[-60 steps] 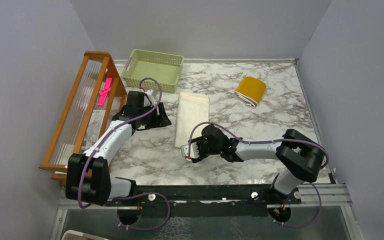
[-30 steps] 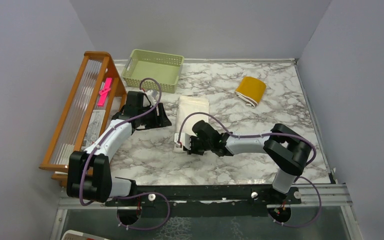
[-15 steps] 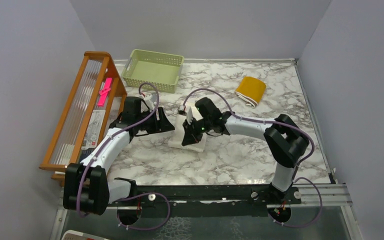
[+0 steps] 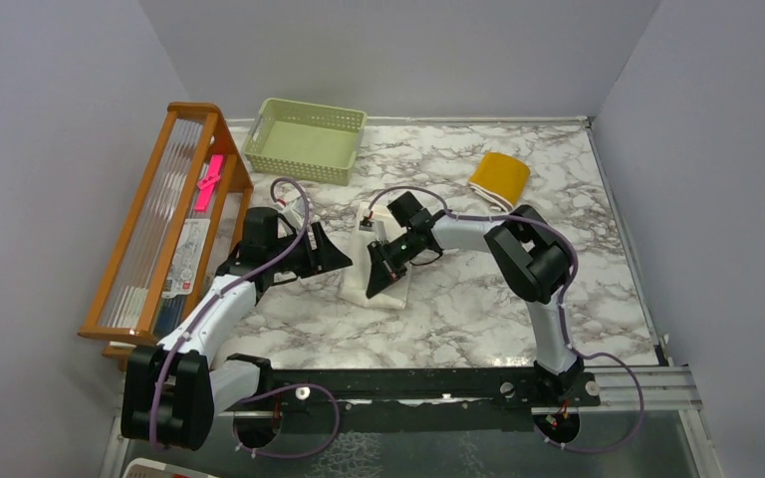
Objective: Roll the towels
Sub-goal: Roll the towel at the center of the board.
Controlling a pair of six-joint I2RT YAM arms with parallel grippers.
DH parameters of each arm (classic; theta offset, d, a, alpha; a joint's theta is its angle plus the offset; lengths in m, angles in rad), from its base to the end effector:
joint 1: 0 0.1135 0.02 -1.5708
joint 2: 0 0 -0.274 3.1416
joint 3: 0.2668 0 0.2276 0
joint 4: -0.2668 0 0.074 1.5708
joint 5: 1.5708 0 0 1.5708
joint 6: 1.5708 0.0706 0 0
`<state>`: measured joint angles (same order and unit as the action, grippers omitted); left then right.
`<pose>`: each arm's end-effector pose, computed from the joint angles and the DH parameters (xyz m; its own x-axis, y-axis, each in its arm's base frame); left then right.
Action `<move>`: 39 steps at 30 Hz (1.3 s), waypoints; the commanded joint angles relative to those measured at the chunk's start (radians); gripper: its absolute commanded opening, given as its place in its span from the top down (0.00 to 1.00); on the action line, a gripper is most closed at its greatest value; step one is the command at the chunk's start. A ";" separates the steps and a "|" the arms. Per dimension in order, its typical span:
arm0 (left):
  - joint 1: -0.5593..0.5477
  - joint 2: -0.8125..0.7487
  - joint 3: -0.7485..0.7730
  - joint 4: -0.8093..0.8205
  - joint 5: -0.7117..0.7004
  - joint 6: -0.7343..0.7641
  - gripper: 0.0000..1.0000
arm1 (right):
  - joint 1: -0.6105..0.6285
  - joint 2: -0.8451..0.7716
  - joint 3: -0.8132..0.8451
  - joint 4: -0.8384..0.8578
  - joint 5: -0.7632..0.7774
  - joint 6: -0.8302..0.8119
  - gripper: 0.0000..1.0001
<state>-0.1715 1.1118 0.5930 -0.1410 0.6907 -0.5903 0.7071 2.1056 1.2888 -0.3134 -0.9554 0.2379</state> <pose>0.2096 -0.0819 0.2237 -0.8510 -0.2880 -0.4391 0.1852 0.6178 -0.7642 0.2686 0.3054 0.1265 -0.8191 -0.5209 -0.2404 -0.4597 0.3451 0.8183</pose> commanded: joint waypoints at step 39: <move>-0.132 0.268 -0.319 0.414 -0.293 -0.211 1.00 | -0.046 -0.064 0.069 -0.103 0.237 -0.002 0.60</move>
<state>-0.3035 1.3502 0.3191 0.3035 0.4999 -0.8505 0.6731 2.1555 1.3678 -0.4042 -0.9535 0.3214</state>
